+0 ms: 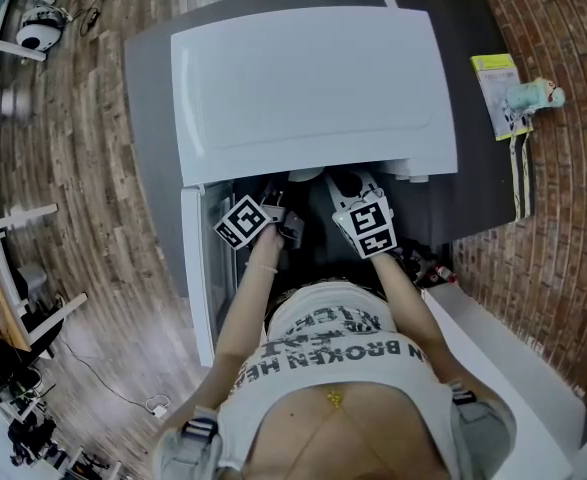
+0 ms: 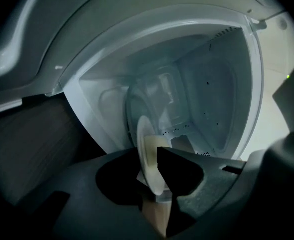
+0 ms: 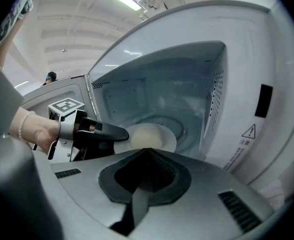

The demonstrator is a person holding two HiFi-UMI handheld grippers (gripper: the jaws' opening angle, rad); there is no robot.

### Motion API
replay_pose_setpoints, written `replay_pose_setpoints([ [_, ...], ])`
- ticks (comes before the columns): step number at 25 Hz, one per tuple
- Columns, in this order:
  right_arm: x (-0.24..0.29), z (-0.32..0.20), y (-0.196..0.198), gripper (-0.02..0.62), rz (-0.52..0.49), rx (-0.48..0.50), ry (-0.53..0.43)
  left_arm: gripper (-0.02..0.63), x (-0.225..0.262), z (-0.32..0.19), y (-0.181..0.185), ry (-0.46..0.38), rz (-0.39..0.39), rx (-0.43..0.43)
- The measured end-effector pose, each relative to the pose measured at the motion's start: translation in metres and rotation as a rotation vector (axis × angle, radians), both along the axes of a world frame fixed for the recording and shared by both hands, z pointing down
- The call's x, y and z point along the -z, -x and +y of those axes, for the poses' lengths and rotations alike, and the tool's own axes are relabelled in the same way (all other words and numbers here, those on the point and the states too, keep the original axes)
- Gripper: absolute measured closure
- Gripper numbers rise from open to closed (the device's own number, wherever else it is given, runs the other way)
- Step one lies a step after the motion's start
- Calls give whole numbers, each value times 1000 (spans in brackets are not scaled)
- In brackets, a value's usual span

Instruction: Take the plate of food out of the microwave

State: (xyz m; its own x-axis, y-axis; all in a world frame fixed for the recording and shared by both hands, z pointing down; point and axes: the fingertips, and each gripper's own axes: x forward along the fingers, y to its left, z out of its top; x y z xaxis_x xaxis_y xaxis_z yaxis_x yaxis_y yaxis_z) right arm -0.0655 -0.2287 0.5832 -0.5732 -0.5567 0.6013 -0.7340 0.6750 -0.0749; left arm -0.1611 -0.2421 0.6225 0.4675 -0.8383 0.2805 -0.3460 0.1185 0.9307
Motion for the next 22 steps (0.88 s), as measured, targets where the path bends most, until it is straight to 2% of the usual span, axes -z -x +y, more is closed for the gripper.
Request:
replay_pose_setpoints([
  [2, 1, -1, -1, 588, -1, -5, 1, 500, -2, -1, 1, 10, 17, 16],
  [6, -1, -1, -1, 588, -4, -6, 5, 571, -8, 1, 5, 41, 25, 42],
  [16, -12, -1, -13, 588, -109, -111, 104, 588, -10, 3, 9, 81, 76, 87],
  [22, -24, 2, -20, 586, -276, -217, 254, 589, -10, 7, 9, 106, 108, 101],
])
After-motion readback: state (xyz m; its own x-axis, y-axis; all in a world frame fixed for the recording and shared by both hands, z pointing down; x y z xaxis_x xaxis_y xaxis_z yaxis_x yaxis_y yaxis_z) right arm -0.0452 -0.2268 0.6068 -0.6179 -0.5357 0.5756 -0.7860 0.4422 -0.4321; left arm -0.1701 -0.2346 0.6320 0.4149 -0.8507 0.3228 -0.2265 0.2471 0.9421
